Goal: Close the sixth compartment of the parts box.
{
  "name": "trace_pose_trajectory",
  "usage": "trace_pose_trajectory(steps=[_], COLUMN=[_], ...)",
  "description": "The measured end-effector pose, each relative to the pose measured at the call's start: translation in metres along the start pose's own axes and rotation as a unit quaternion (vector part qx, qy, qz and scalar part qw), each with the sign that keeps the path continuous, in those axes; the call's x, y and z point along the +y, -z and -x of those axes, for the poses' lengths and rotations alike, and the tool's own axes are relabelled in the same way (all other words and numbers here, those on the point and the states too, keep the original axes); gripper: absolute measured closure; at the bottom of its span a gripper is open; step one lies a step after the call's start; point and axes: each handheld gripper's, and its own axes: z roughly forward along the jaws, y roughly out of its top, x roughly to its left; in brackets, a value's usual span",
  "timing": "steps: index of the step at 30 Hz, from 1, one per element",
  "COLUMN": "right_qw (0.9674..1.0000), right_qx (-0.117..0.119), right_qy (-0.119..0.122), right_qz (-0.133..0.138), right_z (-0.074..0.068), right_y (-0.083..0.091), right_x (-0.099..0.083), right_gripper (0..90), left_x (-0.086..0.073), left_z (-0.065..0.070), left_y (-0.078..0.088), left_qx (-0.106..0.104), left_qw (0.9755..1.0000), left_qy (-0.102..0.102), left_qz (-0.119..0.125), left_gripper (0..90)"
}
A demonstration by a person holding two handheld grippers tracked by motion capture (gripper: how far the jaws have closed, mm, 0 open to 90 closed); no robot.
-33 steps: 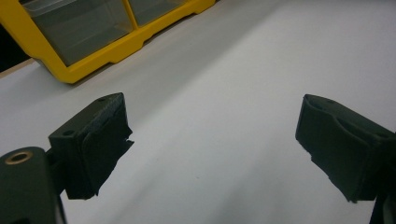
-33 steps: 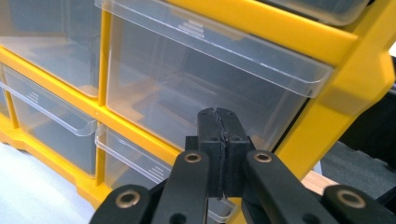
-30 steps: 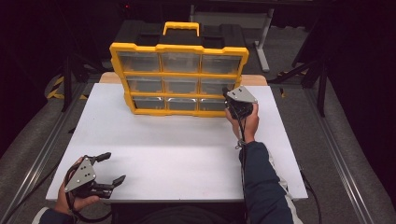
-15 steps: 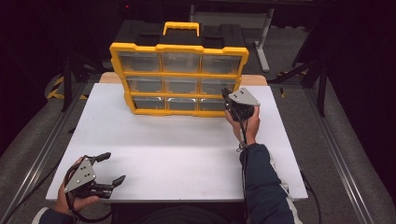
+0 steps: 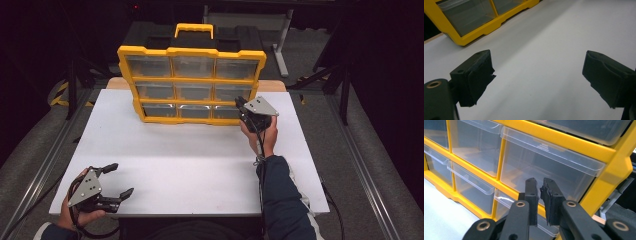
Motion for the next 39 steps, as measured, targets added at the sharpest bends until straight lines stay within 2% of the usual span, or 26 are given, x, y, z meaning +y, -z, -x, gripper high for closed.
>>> trace_pose_trajectory(steps=[14,23,39], right_qw=[1.0000,0.9998,0.9997], right_qx=[0.000,0.006,0.008], right_qy=[-0.003,-0.006,0.000], right_qz=[0.008,0.018,0.023], right_z=[-0.0019,-0.0028,-0.0054], right_y=[0.0019,0.0038,0.0039], right_x=[0.0002,0.0014,0.0026], right_gripper=[72.7,58.1,38.3], left_x=[0.0001,0.0001,0.0006], left_z=[0.0005,0.0007,0.0010], left_y=[-0.0013,-0.0008,-0.0002], left_qx=[-0.002,-0.001,-0.001], left_qw=[1.0000,1.0000,1.0000], left_qy=[0.000,-0.001,-0.003], left_qz=[-0.002,-0.002,-0.002], left_gripper=[10.6,10.6,10.6])
